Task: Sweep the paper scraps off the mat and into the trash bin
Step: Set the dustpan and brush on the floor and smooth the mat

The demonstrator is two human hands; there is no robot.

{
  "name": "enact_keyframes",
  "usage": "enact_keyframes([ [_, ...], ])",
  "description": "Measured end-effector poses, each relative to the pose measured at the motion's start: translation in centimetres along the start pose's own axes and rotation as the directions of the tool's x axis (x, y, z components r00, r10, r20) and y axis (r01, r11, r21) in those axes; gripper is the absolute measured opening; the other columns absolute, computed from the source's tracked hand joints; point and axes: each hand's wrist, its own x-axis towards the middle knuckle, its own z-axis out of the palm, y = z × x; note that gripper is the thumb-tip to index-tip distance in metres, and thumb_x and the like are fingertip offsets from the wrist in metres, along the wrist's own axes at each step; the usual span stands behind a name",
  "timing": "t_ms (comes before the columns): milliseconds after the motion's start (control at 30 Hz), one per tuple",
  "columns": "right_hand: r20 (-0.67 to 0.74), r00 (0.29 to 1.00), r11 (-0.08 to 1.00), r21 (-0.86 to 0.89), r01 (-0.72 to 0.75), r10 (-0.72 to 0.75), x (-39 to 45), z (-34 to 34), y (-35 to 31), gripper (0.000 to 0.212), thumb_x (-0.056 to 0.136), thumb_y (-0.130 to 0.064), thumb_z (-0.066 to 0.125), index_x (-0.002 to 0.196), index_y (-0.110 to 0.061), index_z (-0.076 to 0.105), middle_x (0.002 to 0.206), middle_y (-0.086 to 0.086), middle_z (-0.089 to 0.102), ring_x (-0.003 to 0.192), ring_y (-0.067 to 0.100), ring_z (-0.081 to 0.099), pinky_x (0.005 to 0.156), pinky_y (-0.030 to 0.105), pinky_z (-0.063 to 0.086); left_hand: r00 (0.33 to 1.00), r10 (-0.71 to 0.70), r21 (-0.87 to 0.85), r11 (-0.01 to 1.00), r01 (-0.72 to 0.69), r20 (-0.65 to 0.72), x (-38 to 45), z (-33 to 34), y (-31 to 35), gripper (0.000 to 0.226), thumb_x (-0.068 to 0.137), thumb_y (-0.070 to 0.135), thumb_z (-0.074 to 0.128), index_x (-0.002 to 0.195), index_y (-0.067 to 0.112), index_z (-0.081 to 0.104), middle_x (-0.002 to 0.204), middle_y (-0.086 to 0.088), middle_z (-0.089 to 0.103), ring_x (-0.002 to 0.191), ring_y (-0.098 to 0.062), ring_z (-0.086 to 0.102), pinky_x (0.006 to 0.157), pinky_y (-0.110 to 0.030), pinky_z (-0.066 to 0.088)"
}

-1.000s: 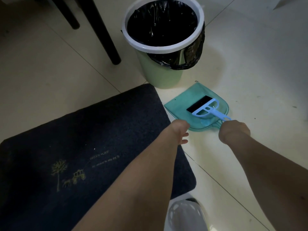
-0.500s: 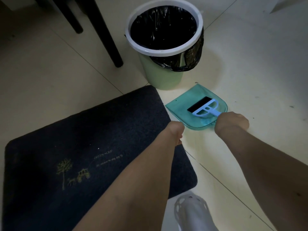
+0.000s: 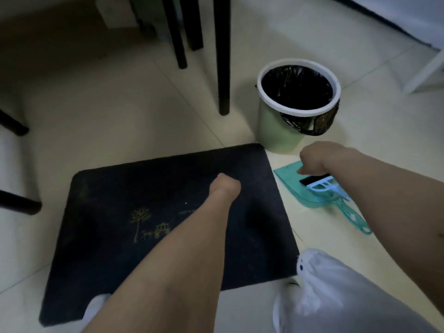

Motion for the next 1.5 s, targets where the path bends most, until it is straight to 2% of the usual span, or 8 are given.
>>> enact_keyframes([
  [133, 0.001, 0.999, 0.998, -0.044, 0.054, -0.054, -0.7, -4.1, -5.2, 0.052, 0.093, -0.052, 0.044, 0.115, -0.009, 0.06, 0.12, 0.009, 0.06, 0.11, 0.029, 0.057, 0.083, 0.032, 0.042, 0.999, -0.042, -0.021, 0.999, 0.041, -0.028, -1.2, -4.7, -3.4, 0.044, 0.094, 0.015, 0.047, 0.136, 0.003, 0.045, 0.111, -0.014, 0.061, 0.084, -0.023, 0.06, 0.045, -0.025, 0.04],
  [300, -0.001, 0.991, 0.987, 0.093, 0.133, -0.134, 0.8, -2.1, -14.7, 0.056, 0.094, -0.053, 0.04, 0.129, -0.011, 0.052, 0.134, 0.012, 0.052, 0.119, 0.03, 0.052, 0.095, 0.037, 0.043, 0.984, -0.161, 0.036, 0.986, 0.164, -0.079, -0.9, -9.1, -9.6, 0.034, 0.096, 0.014, 0.044, 0.125, 0.001, 0.053, 0.071, -0.005, 0.048, 0.057, -0.016, 0.046, 0.044, -0.025, 0.036],
  [400, 0.048, 0.985, 0.975, 0.159, 0.156, -0.165, 1.9, 0.8, -19.9, 0.058, 0.094, -0.053, 0.038, 0.133, -0.012, 0.049, 0.135, 0.013, 0.051, 0.119, 0.03, 0.051, 0.097, 0.04, 0.043, 0.973, -0.208, 0.028, 0.977, 0.212, -0.103, 0.6, -10.6, -13.0, 0.039, 0.095, 0.015, 0.044, 0.131, 0.001, 0.049, 0.1, -0.012, 0.063, 0.08, -0.023, 0.06, 0.063, -0.031, 0.05],
  [533, 0.176, 0.975, 0.964, 0.249, 0.088, -0.134, 3.7, 4.7, -25.2, 0.06, 0.096, -0.049, 0.038, 0.142, -0.01, 0.035, 0.142, 0.013, 0.044, 0.124, 0.03, 0.047, 0.099, 0.04, 0.042, 0.958, -0.263, -0.035, 0.965, 0.261, -0.113, 3.1, -10.7, -17.0, 0.046, 0.09, 0.021, 0.048, 0.134, 0.009, 0.043, 0.126, -0.015, 0.055, 0.11, -0.033, 0.059, 0.094, -0.042, 0.052],
  [700, 0.356, 0.934, 0.889, 0.432, -0.15, -0.016, 5.1, 10.7, -29.0, 0.066, 0.093, -0.05, 0.043, 0.144, -0.012, 0.023, 0.144, 0.016, 0.035, 0.123, 0.034, 0.044, 0.095, 0.04, 0.044, 0.924, -0.366, -0.006, 0.93, 0.367, -0.116, 5.7, -9.9, -22.4, 0.057, 0.089, 0.037, 0.054, 0.14, 0.018, 0.036, 0.143, -0.012, 0.037, 0.125, -0.035, 0.045, 0.104, -0.048, 0.042],
  [867, 0.448, 0.871, 0.793, 0.447, -0.414, 0.202, 5.3, 14.8, -31.4, 0.081, 0.091, -0.054, 0.046, 0.149, -0.021, 0.001, 0.152, 0.023, 0.008, 0.134, 0.047, 0.026, 0.1, 0.052, 0.042, 0.871, -0.473, 0.049, 0.875, 0.482, -0.129, 7.7, -8.7, -27.3, 0.066, 0.091, 0.036, 0.056, 0.146, 0.023, 0.023, 0.152, -0.013, 0.017, 0.135, -0.037, 0.028, 0.109, -0.051, 0.032],
  [1200, 0.481, 0.853, 0.671, 0.567, -0.477, 0.2, 6.7, 16.1, -34.3, 0.083, 0.088, -0.054, 0.05, 0.148, -0.037, -0.005, 0.151, 0.014, 0.001, 0.133, 0.047, 0.022, 0.097, 0.049, 0.041, 0.81, -0.587, 0.029, 0.809, 0.587, -0.011, 9.9, -8.1, -29.3, 0.091, 0.08, 0.046, 0.068, 0.147, 0.04, 0.007, 0.151, -0.013, 0.0, 0.133, -0.046, 0.029, 0.108, -0.052, 0.036],
  [1500, 0.426, 0.9, 0.727, 0.589, -0.353, 0.092, 9.1, 13.5, -35.6, 0.09, 0.086, -0.063, 0.048, 0.146, -0.043, -0.016, 0.155, 0.011, -0.016, 0.141, 0.045, -0.002, 0.111, 0.052, 0.025, 0.778, -0.628, -0.013, 0.778, 0.628, -0.012, 10.7, -7.7, -30.0, 0.102, 0.078, 0.048, 0.069, 0.149, 0.038, -0.003, 0.152, -0.016, -0.008, 0.138, -0.049, 0.02, 0.108, -0.054, 0.037],
])
